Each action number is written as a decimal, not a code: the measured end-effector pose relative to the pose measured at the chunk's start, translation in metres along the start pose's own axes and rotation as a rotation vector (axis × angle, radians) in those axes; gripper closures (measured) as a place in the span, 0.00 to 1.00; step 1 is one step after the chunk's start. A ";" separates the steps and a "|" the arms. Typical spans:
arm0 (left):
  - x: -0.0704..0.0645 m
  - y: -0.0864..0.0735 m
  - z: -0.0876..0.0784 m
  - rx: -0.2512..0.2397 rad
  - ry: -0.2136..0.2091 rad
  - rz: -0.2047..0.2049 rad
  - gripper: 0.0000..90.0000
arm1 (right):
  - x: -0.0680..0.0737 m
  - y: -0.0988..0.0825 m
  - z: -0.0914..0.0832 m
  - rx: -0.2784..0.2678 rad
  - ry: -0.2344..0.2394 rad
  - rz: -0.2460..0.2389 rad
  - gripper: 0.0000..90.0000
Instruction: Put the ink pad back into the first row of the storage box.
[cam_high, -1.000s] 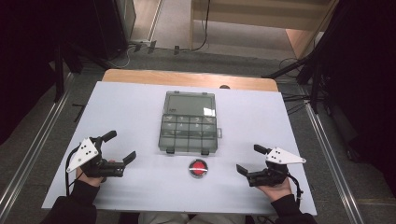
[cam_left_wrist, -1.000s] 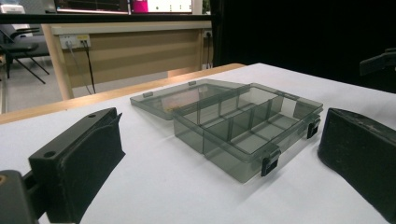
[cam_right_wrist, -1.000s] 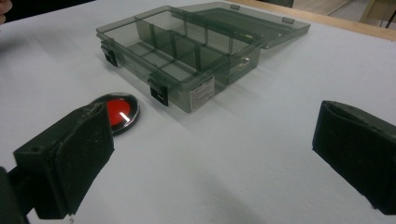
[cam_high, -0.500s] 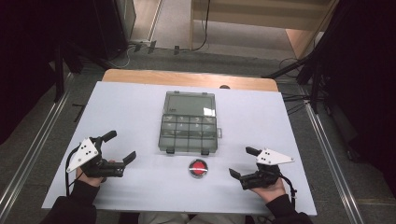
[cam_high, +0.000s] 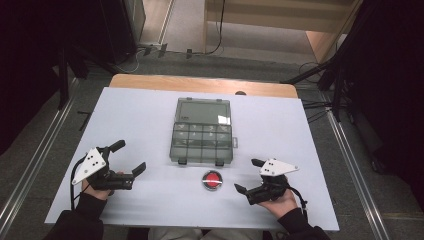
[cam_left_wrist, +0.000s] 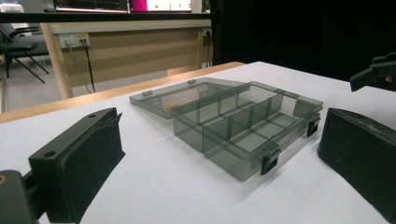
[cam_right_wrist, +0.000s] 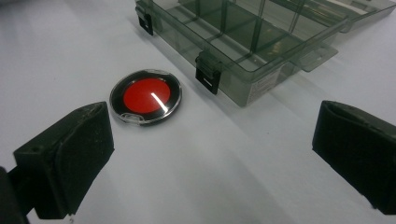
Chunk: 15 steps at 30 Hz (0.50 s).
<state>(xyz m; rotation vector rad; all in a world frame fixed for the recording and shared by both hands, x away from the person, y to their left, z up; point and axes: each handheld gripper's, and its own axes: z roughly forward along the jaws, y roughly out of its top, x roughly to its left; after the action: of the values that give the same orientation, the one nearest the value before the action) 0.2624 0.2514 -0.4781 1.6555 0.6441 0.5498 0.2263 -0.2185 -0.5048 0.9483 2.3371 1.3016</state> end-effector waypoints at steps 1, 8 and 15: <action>0.000 0.000 0.000 0.000 -0.001 -0.001 0.00 | 0.001 0.001 0.001 0.001 0.003 -0.007 0.00; 0.000 0.000 0.000 0.000 -0.001 0.000 0.00 | 0.006 0.009 0.009 0.023 0.013 -0.032 0.00; 0.000 0.000 0.000 -0.001 -0.001 -0.001 0.00 | 0.010 0.016 0.019 0.055 0.034 -0.053 0.00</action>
<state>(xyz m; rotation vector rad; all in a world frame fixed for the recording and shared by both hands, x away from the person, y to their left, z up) 0.2626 0.2517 -0.4781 1.6542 0.6436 0.5492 0.2353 -0.1935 -0.5008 0.8809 2.4179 1.2487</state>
